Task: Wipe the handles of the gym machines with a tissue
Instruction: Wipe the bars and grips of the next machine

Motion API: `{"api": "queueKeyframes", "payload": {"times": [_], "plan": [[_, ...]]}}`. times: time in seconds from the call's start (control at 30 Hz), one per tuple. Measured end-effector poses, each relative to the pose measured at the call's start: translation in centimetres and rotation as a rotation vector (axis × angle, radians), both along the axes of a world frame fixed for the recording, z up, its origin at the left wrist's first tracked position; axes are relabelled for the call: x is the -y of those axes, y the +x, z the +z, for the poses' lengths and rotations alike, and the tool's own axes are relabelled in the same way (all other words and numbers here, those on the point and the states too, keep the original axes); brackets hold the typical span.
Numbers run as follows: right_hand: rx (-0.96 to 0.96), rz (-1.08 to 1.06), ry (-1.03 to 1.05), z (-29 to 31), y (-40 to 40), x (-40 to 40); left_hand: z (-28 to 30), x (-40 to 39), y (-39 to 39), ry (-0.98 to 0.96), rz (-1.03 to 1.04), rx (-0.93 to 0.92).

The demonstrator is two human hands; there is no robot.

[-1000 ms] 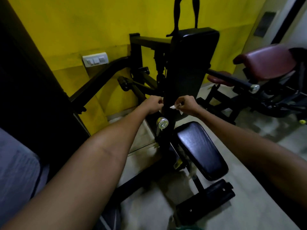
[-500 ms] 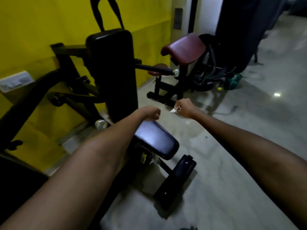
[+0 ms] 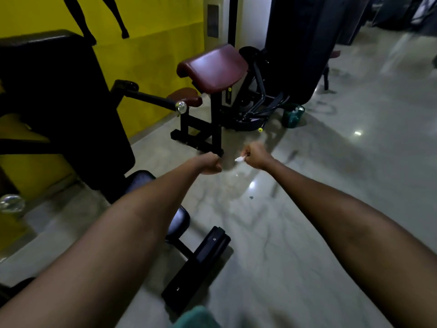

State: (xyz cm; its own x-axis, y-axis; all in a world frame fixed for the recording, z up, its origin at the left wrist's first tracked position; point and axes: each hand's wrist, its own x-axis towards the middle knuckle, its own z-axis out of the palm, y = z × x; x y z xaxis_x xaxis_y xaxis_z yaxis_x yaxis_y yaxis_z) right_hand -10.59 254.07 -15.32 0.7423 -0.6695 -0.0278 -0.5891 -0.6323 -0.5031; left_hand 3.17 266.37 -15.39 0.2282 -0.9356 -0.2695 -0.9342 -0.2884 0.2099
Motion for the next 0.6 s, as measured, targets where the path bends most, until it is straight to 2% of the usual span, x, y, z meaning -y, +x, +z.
{"api": "queueKeyframes", "payload": {"times": [0.23,0.43,0.53,0.6], "plan": [[-0.058,0.004,0.070,-2.8,0.2,9.4,-2.8,8.8,-1.3,0.176,0.078,-0.050],[-0.125,0.123,0.035,-3.8,3.7,17.8,-4.5,18.4,1.6,0.485,0.228,-0.203],[-0.157,0.209,0.018,-3.2,5.7,21.8,-3.8,22.7,3.1,0.528,0.306,-0.273],[-0.144,0.245,0.010,-2.3,7.5,24.5,-3.6,25.3,4.5,0.492,0.370,-0.326]]}}
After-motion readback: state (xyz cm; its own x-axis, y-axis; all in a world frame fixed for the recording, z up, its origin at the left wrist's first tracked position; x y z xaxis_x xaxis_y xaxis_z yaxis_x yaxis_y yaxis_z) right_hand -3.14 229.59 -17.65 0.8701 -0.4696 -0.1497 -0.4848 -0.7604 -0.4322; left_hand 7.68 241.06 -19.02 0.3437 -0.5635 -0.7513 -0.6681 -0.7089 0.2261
